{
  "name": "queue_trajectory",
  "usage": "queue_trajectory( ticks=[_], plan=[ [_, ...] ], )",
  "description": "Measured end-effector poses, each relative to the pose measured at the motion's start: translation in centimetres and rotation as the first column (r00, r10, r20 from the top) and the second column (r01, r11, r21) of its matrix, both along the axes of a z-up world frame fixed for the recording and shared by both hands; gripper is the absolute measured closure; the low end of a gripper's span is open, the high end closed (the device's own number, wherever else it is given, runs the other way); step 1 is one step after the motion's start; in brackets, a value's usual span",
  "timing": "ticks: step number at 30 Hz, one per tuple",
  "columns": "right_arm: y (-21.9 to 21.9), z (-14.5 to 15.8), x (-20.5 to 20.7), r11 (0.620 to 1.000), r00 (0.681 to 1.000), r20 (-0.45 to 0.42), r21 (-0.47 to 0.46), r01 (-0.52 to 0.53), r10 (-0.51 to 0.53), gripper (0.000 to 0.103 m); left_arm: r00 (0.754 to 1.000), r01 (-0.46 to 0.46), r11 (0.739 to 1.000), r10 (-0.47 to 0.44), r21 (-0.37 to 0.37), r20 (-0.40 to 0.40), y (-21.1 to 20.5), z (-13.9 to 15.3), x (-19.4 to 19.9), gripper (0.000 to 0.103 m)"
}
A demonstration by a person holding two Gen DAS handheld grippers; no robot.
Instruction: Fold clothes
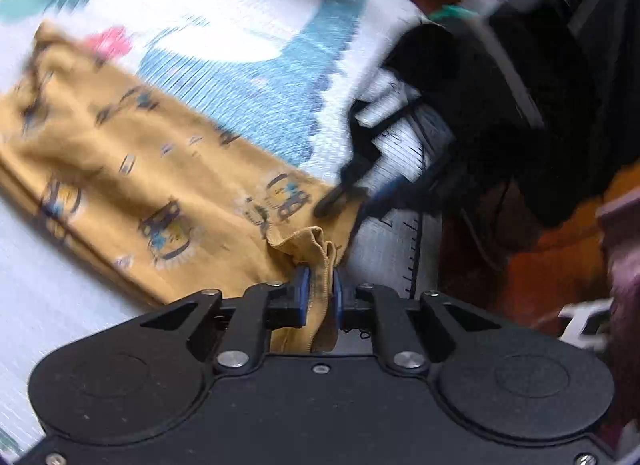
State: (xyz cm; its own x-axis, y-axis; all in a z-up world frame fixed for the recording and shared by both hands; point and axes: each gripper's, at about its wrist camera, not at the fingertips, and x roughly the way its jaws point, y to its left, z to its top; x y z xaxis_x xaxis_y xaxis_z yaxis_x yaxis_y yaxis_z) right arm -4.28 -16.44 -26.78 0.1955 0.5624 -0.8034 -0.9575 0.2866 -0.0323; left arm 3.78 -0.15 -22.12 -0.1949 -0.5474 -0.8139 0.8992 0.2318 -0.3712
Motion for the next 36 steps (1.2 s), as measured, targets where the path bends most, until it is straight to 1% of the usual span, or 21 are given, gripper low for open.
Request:
queue_trajectory(
  ticks=[1,3,4,5,8,10,14,16,17,18,19,22,25,26,27,29,30,31,33,34,36],
  plan=[
    [-0.3,0.1,1.4,0.997,0.994,-0.083,0.029,0.075,-0.073,0.088,0.998,0.029,1.000,-0.029,0.004,0.051,-0.3,0.0,-0.8,0.092],
    [-1.2,0.0,3.9,0.977,0.957,-0.225,0.061,0.204,-0.185,0.088,0.985,0.088,0.996,-0.090,0.018,0.150,-1.1,-0.3,-2.8,0.077],
    [-1.7,0.0,4.8,0.965,0.936,-0.274,0.072,0.251,-0.222,0.088,0.970,0.122,0.992,-0.125,0.029,0.206,-1.4,-0.5,-4.0,0.065],
    [-2.1,0.0,5.7,0.953,0.913,-0.321,0.077,0.291,-0.253,0.088,0.949,0.153,0.987,-0.159,0.045,0.272,-1.6,-0.6,-5.1,0.059],
    [-3.1,-0.6,7.4,0.927,0.845,-0.444,0.075,0.367,-0.298,0.088,0.866,0.207,0.972,-0.233,0.108,0.442,-2.0,-1.3,-8.0,0.059],
    [-3.9,-1.4,8.4,0.898,0.771,-0.544,0.067,0.435,-0.332,0.087,0.823,0.230,0.964,-0.268,0.136,0.501,-2.2,-1.7,-9.3,0.058],
    [-5.7,-3.9,9.8,0.809,0.553,-0.738,0.016,0.588,-0.387,0.087,0.740,0.274,0.942,-0.334,0.192,0.584,-1.7,-2.4,-10.8,0.054],
    [-6.6,-4.9,10.3,0.769,0.460,-0.795,-0.014,0.639,-0.396,0.087,0.708,0.287,0.934,-0.356,0.212,0.609,-1.5,-3.0,-10.8,0.054],
    [-6.8,-5.3,10.4,0.762,0.430,-0.813,-0.025,0.648,-0.392,0.087,0.704,0.292,0.931,-0.363,0.217,0.611,-1.4,-3.1,-10.8,0.055],
    [-6.9,-5.5,10.4,0.758,0.417,-0.822,-0.028,0.651,-0.388,0.087,0.703,0.299,0.929,-0.370,0.220,0.608,-1.3,-3.2,-10.7,0.058],
    [-6.9,-5.6,10.4,0.758,0.408,-0.828,-0.030,0.651,-0.383,0.087,0.715,0.289,0.934,-0.358,0.212,0.601,-1.5,-3.4,-10.4,0.067],
    [-6.7,-5.8,10.4,0.766,0.406,-0.833,-0.031,0.642,-0.374,0.087,0.796,0.201,0.965,-0.260,0.167,0.546,-1.6,-2.9,-8.4,0.091],
    [-6.7,-5.9,10.5,0.769,0.404,-0.837,-0.030,0.638,-0.368,0.087,0.904,0.102,0.988,-0.140,0.115,0.405,-1.4,-2.5,-5.1,0.093],
    [-6.6,-5.7,10.6,0.776,0.418,-0.832,-0.023,0.631,-0.365,0.087,0.937,0.060,0.994,-0.089,0.096,0.338,-1.2,-2.3,-3.8,0.094],
    [-6.6,-5.3,10.5,0.791,0.455,-0.814,-0.008,0.611,-0.360,0.084,0.960,0.022,0.996,-0.044,0.081,0.276,-0.9,-2.3,-2.6,0.094],
    [-6.3,-4.0,10.3,0.823,0.550,-0.760,0.036,0.567,-0.346,0.078,0.987,-0.046,0.997,0.036,0.061,0.155,-0.3,-2.3,-0.2,0.094],
    [-6.2,-3.1,10.1,0.837,0.601,-0.726,0.064,0.543,-0.334,0.066,0.993,-0.077,0.996,0.071,0.055,0.097,0.1,-2.4,0.9,0.094],
    [-6.1,-2.2,9.8,0.849,0.655,-0.685,0.100,0.518,-0.319,0.051,0.994,-0.103,0.993,0.101,0.051,0.037,0.4,-2.6,2.0,0.094],
    [-5.7,0.2,8.3,0.897,0.804,-0.527,0.158,0.412,-0.276,0.037,0.987,-0.147,0.988,0.150,0.047,-0.065,1.1,-2.9,3.8,0.094],
    [-5.4,0.9,7.5,0.924,0.861,-0.447,0.163,0.344,-0.242,0.035,0.981,-0.159,0.986,0.163,0.043,-0.110,1.3,-3.1,4.5,0.094],
    [-4.4,1.9,5.6,0.973,0.947,-0.282,0.123,0.198,-0.157,0.029,0.966,-0.190,0.981,0.195,0.045,-0.172,1.7,-3.5,5.7,0.094]
  ],
)
